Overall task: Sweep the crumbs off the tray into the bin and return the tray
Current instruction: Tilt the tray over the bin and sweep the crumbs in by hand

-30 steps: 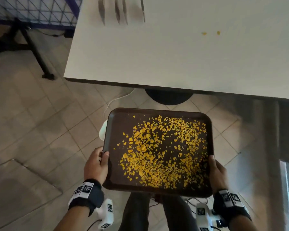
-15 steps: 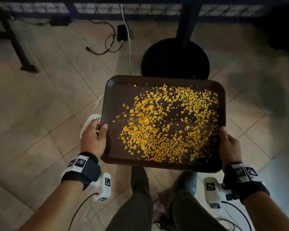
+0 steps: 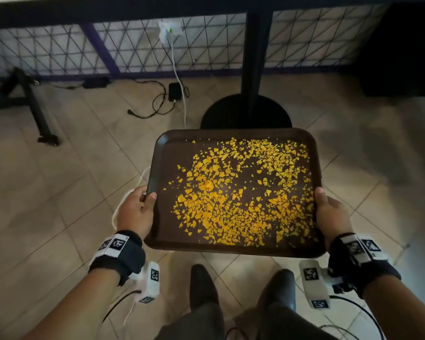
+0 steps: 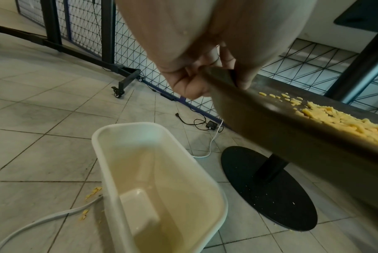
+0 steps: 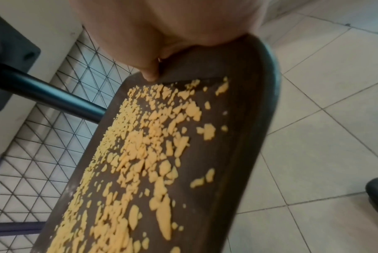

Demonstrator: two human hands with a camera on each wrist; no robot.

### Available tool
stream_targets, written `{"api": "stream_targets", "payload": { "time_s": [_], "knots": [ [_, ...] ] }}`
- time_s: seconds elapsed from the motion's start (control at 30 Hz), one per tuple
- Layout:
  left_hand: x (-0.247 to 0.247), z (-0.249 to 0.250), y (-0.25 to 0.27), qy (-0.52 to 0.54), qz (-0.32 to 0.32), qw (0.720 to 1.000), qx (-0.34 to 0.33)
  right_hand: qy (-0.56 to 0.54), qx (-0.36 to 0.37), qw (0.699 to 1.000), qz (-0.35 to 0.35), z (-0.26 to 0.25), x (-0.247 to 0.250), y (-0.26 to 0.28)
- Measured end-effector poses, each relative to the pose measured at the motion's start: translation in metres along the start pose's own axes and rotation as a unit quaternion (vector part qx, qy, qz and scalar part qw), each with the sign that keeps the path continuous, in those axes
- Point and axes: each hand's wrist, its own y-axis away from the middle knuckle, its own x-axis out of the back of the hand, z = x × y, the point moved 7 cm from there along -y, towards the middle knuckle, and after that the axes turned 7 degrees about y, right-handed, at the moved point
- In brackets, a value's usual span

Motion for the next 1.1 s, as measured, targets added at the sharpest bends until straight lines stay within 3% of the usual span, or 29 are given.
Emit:
{"api": "stream_targets", "payload": {
  "time_s": [0.23, 0.4, 0.5, 0.6, 0.7, 0.83, 0.97, 1.1],
  "knots": [
    [0.008, 0.023, 0.004, -0.091, -0.063, 0.994, -0.024, 0.033, 0.024, 0.998, 0.057, -0.018, 0.025, 0.037],
    [-0.023, 0.141, 0.022, -0.133, -0.064, 0.961, -0.235, 0.025, 0.046, 0.995, 0.085, -0.022, 0.022, 0.037],
    [-0.080, 0.211, 0.055, -0.144, -0.158, 0.918, -0.334, 0.021, 0.050, 0.994, 0.092, -0.020, 0.014, 0.035],
    [-0.147, 0.249, 0.086, -0.173, -0.237, 0.874, -0.386, 0.017, 0.059, 0.993, 0.099, -0.020, 0.007, 0.031],
    [-0.202, 0.260, 0.098, -0.223, -0.282, 0.846, -0.394, 0.024, 0.073, 0.992, 0.098, -0.025, 0.002, 0.029],
    [-0.236, 0.256, 0.087, -0.261, -0.287, 0.838, -0.384, 0.014, 0.071, 0.993, 0.097, -0.025, 0.001, 0.025],
    [-0.228, 0.242, 0.071, -0.276, -0.277, 0.844, -0.368, -0.013, 0.062, 0.992, 0.105, -0.017, 0.006, 0.017],
    [-0.193, 0.191, 0.046, -0.298, -0.270, 0.868, -0.292, -0.032, 0.051, 0.992, 0.108, -0.009, 0.015, 0.013]
  ]
}}
